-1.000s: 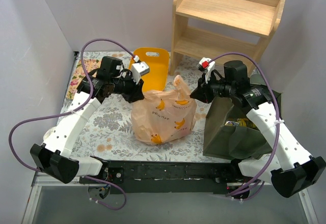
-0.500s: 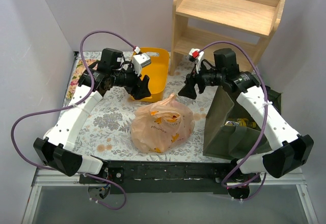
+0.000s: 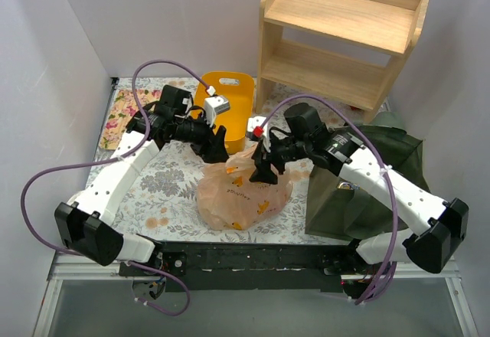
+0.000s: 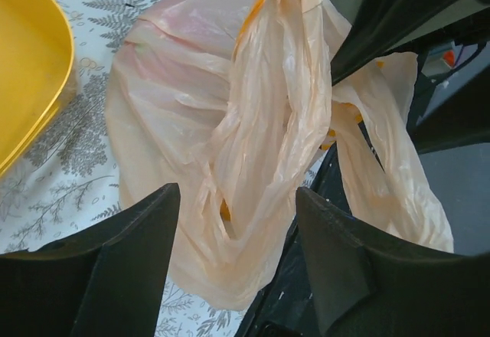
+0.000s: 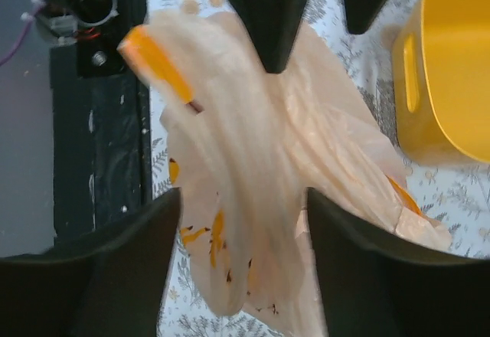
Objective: Untie the knot of the grocery bags and take out the mixed food
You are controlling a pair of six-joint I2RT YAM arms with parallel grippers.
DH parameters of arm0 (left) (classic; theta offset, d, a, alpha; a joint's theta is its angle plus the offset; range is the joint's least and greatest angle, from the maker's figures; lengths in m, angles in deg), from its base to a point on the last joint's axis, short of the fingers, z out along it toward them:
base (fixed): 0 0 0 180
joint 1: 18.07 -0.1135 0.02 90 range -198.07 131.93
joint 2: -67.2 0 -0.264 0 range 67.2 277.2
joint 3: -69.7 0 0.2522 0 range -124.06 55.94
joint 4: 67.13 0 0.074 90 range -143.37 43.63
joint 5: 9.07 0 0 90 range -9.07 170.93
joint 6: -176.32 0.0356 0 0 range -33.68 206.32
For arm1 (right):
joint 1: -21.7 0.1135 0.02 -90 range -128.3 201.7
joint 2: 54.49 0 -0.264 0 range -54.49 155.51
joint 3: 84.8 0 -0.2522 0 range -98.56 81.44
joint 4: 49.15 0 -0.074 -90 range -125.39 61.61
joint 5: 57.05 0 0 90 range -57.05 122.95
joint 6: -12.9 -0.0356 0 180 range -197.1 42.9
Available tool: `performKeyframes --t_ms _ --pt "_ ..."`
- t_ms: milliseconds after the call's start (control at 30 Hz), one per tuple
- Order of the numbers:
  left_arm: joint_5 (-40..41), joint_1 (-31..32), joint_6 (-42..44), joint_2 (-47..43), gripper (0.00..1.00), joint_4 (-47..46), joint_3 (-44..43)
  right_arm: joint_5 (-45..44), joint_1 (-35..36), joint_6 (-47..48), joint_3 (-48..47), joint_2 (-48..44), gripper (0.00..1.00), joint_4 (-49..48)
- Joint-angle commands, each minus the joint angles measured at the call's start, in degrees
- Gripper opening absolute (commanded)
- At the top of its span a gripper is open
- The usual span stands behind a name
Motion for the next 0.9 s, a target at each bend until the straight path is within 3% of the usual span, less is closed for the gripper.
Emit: performKeyframes --t_ms 0,33,67,100,133,167,300,467,633,767,800,867 --pt "-5.2 1.0 -0.6 4.7 0.53 -0.2 -2.5 -17.8 1.1 -7.5 -0.3 2.6 0.58 -11.8" --pt "-6.2 1.1 -0.4 5.7 0.47 0.5 -3.5 -19.0 1.1 -7.4 -1.0 3.2 0.48 -11.7" --pt "-6.7 1.1 0.7 6.8 0.27 1.4 -4.5 -19.6 0.6 -7.0 -1.9 3.4 0.2 -11.2" --pt "-6.9 1.1 1.2 7.9 0.17 3.4 -6.7 -20.1 0.2 -7.0 -3.8 3.3 0.06 -9.9" --pt "-6.0 1.1 1.8 9.2 0.09 4.5 -7.8 -20.0 -0.3 -7.5 -4.6 2.6 0.01 -9.3" --pt "-5.3 1.1 2.8 9.5 0.0 4.9 -8.9 -19.6 -1.6 -8.2 -5.3 2.0 0.01 -8.4" --pt "1.4 -0.2 3.4 5.2 0.0 -0.6 -12.5 -18.5 -4.9 -10.3 -8.9 -2.1 0.01 -2.4" --pt "8.3 -1.2 3.9 -2.7 0.0 -5.6 -12.6 -26.9 -10.2 -13.3 -9.6 -8.9 0.01 3.3" --pt "1.2 -1.3 6.3 -6.5 0.0 1.6 -9.3 -26.6 -15.1 -17.6 -5.5 -11.9 0.01 6.6" --pt "-7.4 -1.0 9.1 -8.8 0.0 12.1 -3.7 -24.3 -17.6 -19.5 1.0 -11.5 0.01 2.5" --pt "-8.6 -0.9 8.4 -10.1 0.01 12.4 -2.0 -24.2 -17.6 -19.4 1.4 -10.9 0.01 1.3" --pt "-8.0 -0.8 6.2 -11.0 0.23 11.6 0.5 -23.6 -17.7 -18.5 2.4 -10.3 0.01 -2.8"
